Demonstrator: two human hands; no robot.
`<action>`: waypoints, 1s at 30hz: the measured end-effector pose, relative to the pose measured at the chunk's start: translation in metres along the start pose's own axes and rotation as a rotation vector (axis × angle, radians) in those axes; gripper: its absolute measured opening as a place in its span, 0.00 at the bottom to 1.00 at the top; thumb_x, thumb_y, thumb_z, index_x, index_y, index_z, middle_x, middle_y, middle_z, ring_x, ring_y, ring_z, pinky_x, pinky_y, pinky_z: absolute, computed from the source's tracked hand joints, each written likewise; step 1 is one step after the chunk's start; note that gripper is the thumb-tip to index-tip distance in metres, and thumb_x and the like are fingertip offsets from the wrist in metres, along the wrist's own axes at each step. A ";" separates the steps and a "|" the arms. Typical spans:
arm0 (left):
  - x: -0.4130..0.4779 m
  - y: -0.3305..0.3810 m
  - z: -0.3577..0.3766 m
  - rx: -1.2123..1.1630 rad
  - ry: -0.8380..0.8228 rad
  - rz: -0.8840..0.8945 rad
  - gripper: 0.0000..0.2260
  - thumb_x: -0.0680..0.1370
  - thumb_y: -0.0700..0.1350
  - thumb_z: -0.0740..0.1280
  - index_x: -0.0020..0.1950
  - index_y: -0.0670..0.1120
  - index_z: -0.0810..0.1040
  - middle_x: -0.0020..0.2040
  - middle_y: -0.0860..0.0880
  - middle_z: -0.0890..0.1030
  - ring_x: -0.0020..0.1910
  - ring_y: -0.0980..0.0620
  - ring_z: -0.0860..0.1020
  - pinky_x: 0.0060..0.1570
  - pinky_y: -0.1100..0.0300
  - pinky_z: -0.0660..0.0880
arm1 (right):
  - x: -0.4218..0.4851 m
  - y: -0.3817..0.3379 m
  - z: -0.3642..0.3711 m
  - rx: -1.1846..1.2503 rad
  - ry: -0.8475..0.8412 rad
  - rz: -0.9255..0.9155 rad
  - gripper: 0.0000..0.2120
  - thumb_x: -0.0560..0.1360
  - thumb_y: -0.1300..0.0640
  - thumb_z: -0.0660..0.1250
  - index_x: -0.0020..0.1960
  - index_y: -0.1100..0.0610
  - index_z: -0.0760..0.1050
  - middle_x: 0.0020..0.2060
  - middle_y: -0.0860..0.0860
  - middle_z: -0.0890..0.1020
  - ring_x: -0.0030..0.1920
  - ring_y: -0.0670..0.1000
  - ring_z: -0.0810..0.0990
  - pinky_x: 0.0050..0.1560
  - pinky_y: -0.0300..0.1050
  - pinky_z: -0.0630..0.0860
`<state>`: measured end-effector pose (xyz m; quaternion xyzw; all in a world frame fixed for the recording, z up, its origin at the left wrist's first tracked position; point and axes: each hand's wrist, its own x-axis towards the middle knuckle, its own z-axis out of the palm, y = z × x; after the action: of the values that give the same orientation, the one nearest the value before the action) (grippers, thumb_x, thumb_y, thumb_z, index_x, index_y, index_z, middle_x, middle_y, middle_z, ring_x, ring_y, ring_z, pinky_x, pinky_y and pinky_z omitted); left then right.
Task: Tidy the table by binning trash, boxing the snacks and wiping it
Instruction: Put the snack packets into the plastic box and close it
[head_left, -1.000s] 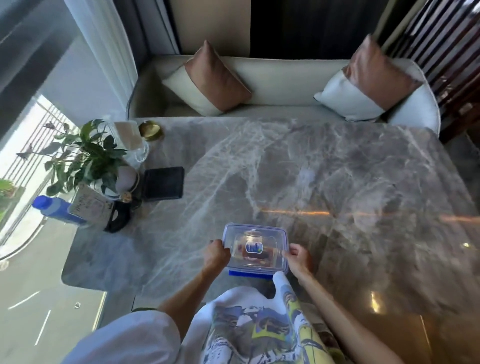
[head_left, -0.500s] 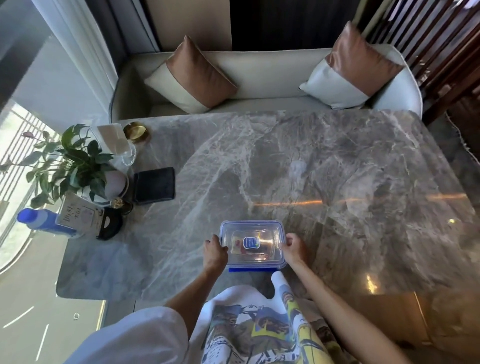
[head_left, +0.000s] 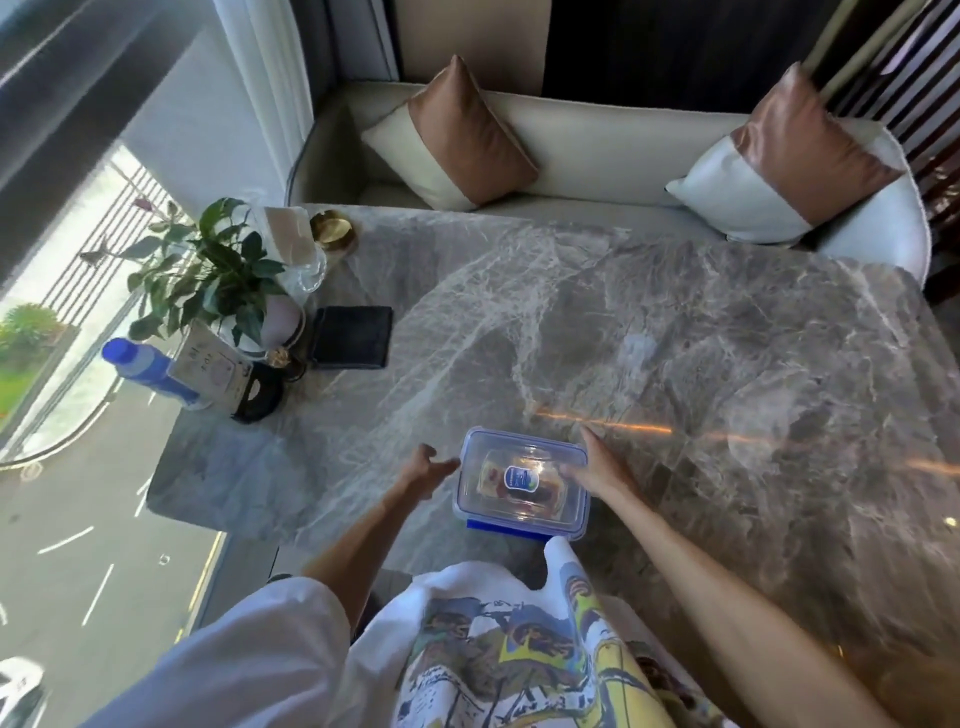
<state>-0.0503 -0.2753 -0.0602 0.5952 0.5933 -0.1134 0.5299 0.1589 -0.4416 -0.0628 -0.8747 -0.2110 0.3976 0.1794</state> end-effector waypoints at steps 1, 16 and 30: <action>-0.007 -0.002 0.000 0.002 -0.025 -0.029 0.27 0.76 0.53 0.69 0.67 0.39 0.64 0.54 0.40 0.74 0.45 0.45 0.75 0.36 0.56 0.73 | 0.007 -0.004 0.001 -0.030 -0.003 -0.062 0.39 0.72 0.51 0.71 0.76 0.46 0.54 0.76 0.51 0.61 0.75 0.55 0.62 0.71 0.56 0.65; -0.011 0.016 0.064 -0.341 -0.257 -0.205 0.22 0.79 0.60 0.59 0.57 0.40 0.69 0.45 0.39 0.78 0.37 0.41 0.80 0.33 0.51 0.80 | -0.022 0.025 0.018 0.276 -0.060 0.213 0.27 0.76 0.52 0.67 0.70 0.62 0.63 0.64 0.59 0.75 0.57 0.56 0.77 0.56 0.47 0.72; -0.014 -0.014 0.085 -0.182 -0.404 -0.082 0.18 0.73 0.56 0.71 0.53 0.44 0.77 0.46 0.45 0.80 0.42 0.49 0.76 0.45 0.57 0.70 | -0.031 0.032 0.026 0.274 -0.175 0.437 0.44 0.75 0.42 0.65 0.78 0.58 0.43 0.77 0.58 0.55 0.74 0.61 0.62 0.62 0.54 0.71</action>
<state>-0.0233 -0.3528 -0.0913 0.4857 0.5065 -0.1979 0.6844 0.1278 -0.4810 -0.0750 -0.8293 0.0235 0.5260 0.1870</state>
